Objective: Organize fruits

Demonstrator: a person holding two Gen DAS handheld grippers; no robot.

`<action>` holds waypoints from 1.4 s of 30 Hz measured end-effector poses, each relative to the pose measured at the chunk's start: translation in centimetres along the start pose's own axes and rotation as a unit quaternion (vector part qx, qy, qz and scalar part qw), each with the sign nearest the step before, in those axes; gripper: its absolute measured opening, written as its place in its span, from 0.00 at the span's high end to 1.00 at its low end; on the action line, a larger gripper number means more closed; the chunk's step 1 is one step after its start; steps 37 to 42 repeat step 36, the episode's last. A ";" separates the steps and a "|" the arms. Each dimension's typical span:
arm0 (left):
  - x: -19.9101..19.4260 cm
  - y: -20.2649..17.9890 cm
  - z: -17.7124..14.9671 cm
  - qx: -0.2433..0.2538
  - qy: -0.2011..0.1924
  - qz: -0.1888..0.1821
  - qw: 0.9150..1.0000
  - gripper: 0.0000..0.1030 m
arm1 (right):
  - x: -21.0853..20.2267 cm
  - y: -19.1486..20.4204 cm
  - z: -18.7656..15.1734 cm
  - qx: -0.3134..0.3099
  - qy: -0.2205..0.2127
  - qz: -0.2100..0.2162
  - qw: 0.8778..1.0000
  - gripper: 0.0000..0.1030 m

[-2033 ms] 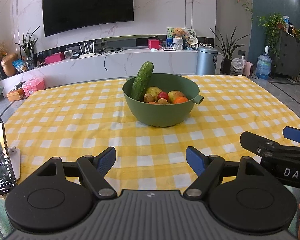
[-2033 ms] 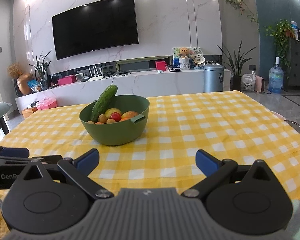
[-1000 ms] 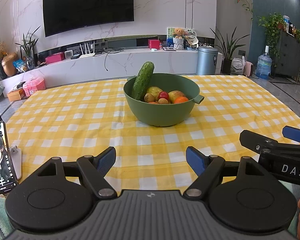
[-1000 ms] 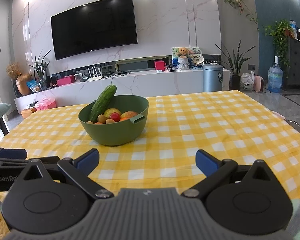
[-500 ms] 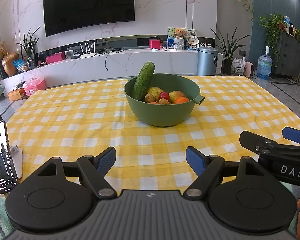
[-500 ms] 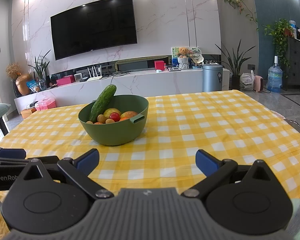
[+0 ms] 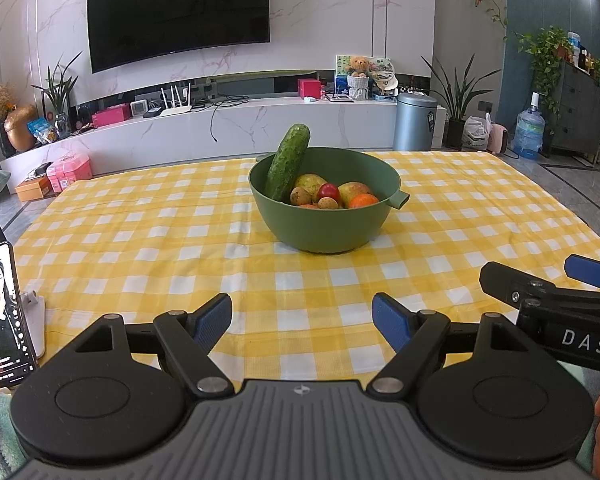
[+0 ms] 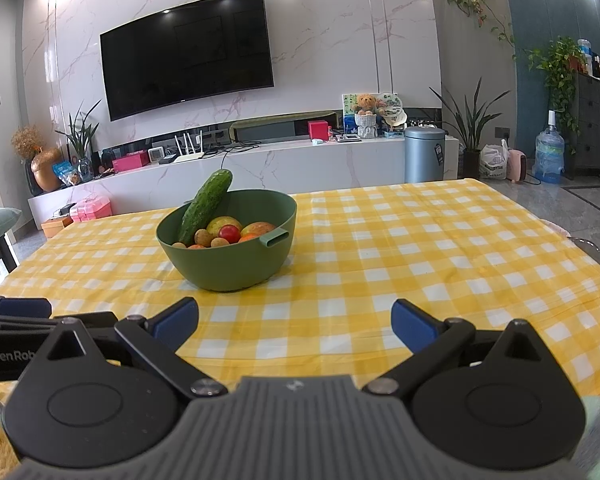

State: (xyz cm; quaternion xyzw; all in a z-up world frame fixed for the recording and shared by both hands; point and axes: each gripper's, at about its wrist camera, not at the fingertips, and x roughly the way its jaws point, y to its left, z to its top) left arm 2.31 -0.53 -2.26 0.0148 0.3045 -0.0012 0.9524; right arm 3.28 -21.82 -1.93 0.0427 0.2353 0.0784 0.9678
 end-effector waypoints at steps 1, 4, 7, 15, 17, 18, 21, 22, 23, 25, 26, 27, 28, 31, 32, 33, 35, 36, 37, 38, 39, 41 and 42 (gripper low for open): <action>0.0 0.0 0.0 0.000 0.000 0.000 1.000 0.09 | 0.0 0.0 0.0 0.001 0.000 0.000 1.000 0.04; 0.0 0.0 0.0 0.000 0.000 0.000 1.000 0.09 | 0.0 0.0 0.0 0.002 0.000 0.000 1.000 0.04; 0.0 0.0 0.0 0.000 0.000 0.000 1.000 0.10 | 0.0 0.0 0.0 0.002 0.000 0.000 1.000 0.04; 0.0 0.0 0.0 0.000 -0.001 0.000 1.000 0.09 | 0.0 0.0 0.0 0.002 0.000 0.000 1.000 0.04; 0.0 0.0 0.0 0.001 -0.001 0.000 1.000 0.09 | 0.0 0.0 0.0 0.001 0.000 0.000 1.000 0.04; -0.1 0.0 0.0 0.001 -0.003 -0.001 1.000 0.09 | 0.0 0.0 0.0 0.002 0.000 0.000 1.000 0.04; -0.4 -0.1 0.1 0.006 -0.012 0.005 1.000 0.09 | 0.0 0.0 0.0 0.002 0.000 0.000 1.000 0.04; -0.5 -0.1 0.1 0.008 -0.013 0.009 1.000 0.09 | 0.0 0.0 0.0 0.002 0.000 0.000 1.000 0.04; -0.6 -0.2 0.2 0.007 -0.012 0.013 1.000 0.09 | 0.0 0.0 0.0 0.002 0.000 0.000 1.000 0.04; -0.7 -0.2 0.2 0.007 -0.012 0.014 1.000 0.09 | 0.0 0.0 0.0 0.002 0.000 0.000 1.000 0.04; -0.7 -0.2 0.2 0.008 -0.012 0.010 1.000 0.09 | 0.0 0.0 0.0 0.002 0.000 0.000 1.000 0.04; -0.8 -0.2 0.3 0.007 -0.011 0.008 1.000 0.10 | 0.0 0.0 0.0 0.002 0.000 0.000 1.000 0.04; -0.8 -0.2 0.3 0.006 -0.011 0.005 1.000 0.10 | 0.0 0.0 0.0 0.002 0.000 0.000 1.000 0.04; -0.8 -0.2 0.3 0.007 -0.012 0.004 1.000 0.10 | 0.0 0.0 0.0 0.002 0.000 0.000 1.000 0.04; -0.9 -0.1 0.3 0.006 -0.013 0.004 1.000 0.10 | 0.1 0.0 0.0 0.002 0.001 -0.001 1.000 0.04; -0.9 -0.1 0.3 0.006 -0.012 0.004 1.000 0.10 | 0.1 0.0 -0.1 0.002 0.001 -0.001 1.000 0.04; -0.9 -0.1 0.4 0.006 -0.012 0.005 1.000 0.10 | 0.1 0.0 -0.1 0.002 0.001 -0.001 1.000 0.04; -0.9 -0.1 0.4 0.006 -0.011 0.004 1.000 0.10 | 0.1 0.1 -0.1 0.001 0.001 -0.001 1.000 0.04; -0.9 -0.1 0.4 0.006 -0.011 0.004 1.000 0.10 | 0.1 0.1 -0.1 0.001 0.001 -0.001 1.000 0.04; -0.9 -0.1 0.4 0.006 -0.011 0.004 1.000 0.10 | 0.1 0.1 -0.1 0.001 0.001 -0.001 1.000 0.04; -0.9 -0.1 0.4 0.006 -0.011 0.004 1.000 0.10 | 0.1 0.1 -0.1 0.001 0.001 -0.001 1.000 0.04; -0.9 -0.1 0.4 0.006 -0.011 0.004 1.000 0.10 | 0.1 0.1 -0.1 0.001 0.001 -0.001 1.000 0.04; -0.9 -0.1 0.4 0.006 -0.011 0.004 1.000 0.10 | 0.1 0.1 -0.1 0.001 0.001 -0.001 1.000 0.04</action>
